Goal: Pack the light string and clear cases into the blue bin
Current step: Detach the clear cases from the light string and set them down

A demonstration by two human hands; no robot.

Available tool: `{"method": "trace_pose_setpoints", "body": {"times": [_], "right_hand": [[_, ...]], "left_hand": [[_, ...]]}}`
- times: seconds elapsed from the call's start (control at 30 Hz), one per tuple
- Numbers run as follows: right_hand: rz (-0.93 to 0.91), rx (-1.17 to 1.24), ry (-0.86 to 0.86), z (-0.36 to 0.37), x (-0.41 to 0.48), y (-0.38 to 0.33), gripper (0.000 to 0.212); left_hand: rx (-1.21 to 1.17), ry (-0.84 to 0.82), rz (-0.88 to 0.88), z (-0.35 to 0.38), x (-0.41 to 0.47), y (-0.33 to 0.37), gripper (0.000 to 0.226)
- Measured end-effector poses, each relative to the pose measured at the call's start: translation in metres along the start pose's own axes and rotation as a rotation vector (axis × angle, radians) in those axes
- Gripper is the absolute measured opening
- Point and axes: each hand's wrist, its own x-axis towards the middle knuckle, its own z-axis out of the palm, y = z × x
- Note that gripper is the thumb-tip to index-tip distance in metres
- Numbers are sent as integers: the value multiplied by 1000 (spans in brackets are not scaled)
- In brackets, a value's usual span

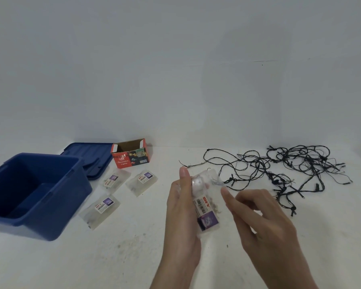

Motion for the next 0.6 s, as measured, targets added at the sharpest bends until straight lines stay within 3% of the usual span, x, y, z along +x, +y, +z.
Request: {"method": "trace_pose_setpoints", "body": {"times": [0.2, 0.4, 0.6], "right_hand": [[-42, 30, -77, 0, 2, -2, 30], [-1, 274, -142, -6, 5, -7, 37], [158, 350, 10, -2, 10, -15, 27]], "left_hand": [[52, -7, 6, -3, 1, 0, 50], [103, 10, -13, -7, 4, -2, 46], [81, -47, -34, -7, 1, -2, 51]]}}
